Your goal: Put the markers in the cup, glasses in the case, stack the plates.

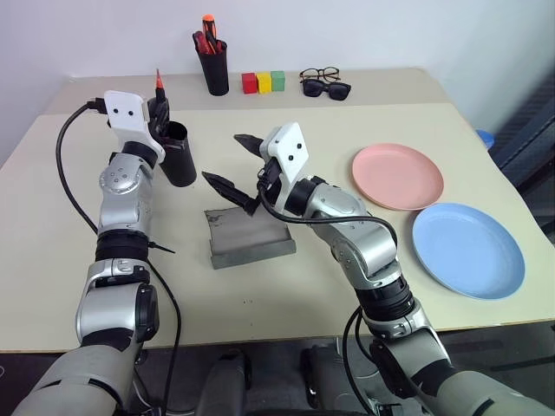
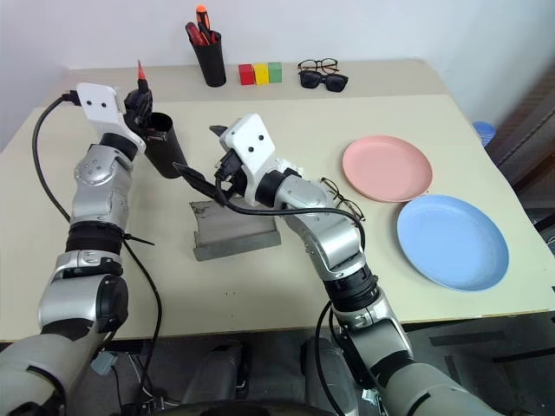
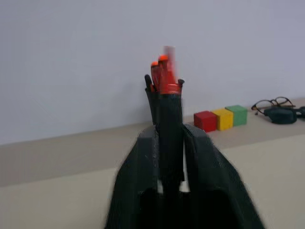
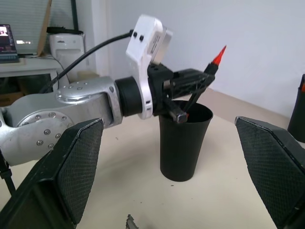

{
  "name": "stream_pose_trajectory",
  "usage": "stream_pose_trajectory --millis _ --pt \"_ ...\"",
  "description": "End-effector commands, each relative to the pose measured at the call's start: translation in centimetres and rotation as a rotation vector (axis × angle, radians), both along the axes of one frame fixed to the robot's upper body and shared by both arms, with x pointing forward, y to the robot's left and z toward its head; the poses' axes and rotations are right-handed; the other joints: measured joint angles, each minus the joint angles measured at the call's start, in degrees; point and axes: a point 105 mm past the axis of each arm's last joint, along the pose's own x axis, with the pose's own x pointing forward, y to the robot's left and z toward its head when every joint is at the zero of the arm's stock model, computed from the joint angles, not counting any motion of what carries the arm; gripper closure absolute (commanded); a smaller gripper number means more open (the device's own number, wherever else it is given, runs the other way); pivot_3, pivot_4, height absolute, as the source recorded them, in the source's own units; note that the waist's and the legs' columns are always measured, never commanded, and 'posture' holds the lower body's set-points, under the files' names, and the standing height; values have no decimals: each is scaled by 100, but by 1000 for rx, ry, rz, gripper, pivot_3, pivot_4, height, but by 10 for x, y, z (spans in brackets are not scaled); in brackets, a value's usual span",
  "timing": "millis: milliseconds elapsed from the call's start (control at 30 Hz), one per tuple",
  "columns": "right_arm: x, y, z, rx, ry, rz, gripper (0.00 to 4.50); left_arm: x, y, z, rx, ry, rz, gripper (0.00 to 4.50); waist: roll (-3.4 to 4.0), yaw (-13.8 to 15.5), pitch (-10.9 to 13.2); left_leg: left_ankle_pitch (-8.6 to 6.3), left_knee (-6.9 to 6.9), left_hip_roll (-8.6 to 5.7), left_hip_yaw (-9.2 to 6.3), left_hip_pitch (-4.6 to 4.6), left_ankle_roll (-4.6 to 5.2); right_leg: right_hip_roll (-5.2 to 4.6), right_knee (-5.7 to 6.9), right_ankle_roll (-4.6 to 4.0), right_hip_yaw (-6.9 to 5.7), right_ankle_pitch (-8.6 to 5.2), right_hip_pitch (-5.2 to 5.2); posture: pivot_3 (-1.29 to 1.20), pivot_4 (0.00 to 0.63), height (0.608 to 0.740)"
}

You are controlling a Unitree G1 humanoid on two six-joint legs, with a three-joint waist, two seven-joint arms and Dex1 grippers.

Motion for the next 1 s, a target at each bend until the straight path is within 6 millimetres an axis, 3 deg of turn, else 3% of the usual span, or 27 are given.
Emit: stream_pose_trajectory --millis 33,67,233,367,533,700,833,1000 --pt "-8 1 14 25 -55 13 0 -4 1 15 12 -64 14 2190 0 0 0 0 0 0 0 0 0 0 0 0 0 0 0 0 150 740" --pt "-8 1 14 25 -55 15 0 -5 2 15 -1 -69 12 1691 0 -1 0 0 0 0 0 0 0 0 0 0 0 0 0 0 150 740" --pt "-9 2 15 22 -57 23 0 -17 6 30 -91 -138 -39 1691 0 -6 0 0 0 1 -1 0 0 0 0 0 0 0 0 0 150 740" --pt "-9 -8 13 1 -59 14 0 -46 -21 41 -25 -115 -316 1691 0 -11 0 0 -2 2 -1 0 0 0 0 0 1 0 0 0 150 740" --pt "-7 -45 0 -104 -52 -25 0 -102 -64 -12 233 262 -708 28 4 -18 0 0 -4 5 -3 1 0 0 -2 -1 4 0 3 0 150 740" --pt "-9 -76 -9 -199 -29 -44 0 -148 -87 -61 429 537 -922 28 7 9 3 0 -3 6 -7 8 1 1 -6 -2 1 -1 18 0 150 740" --pt "-9 -91 -12 -236 -16 -80 0 -154 -97 -89 506 663 -955 28 7 8 3 -1 -4 8 -9 19 1 9 -12 -3 -1 -2 34 0 150 740" --pt "-11 -93 -14 -236 -12 -99 0 -155 -96 -123 645 807 -953 28 7 -1 3 -2 -5 7 -6 19 3 11 -14 -3 0 -2 33 0 150 740"
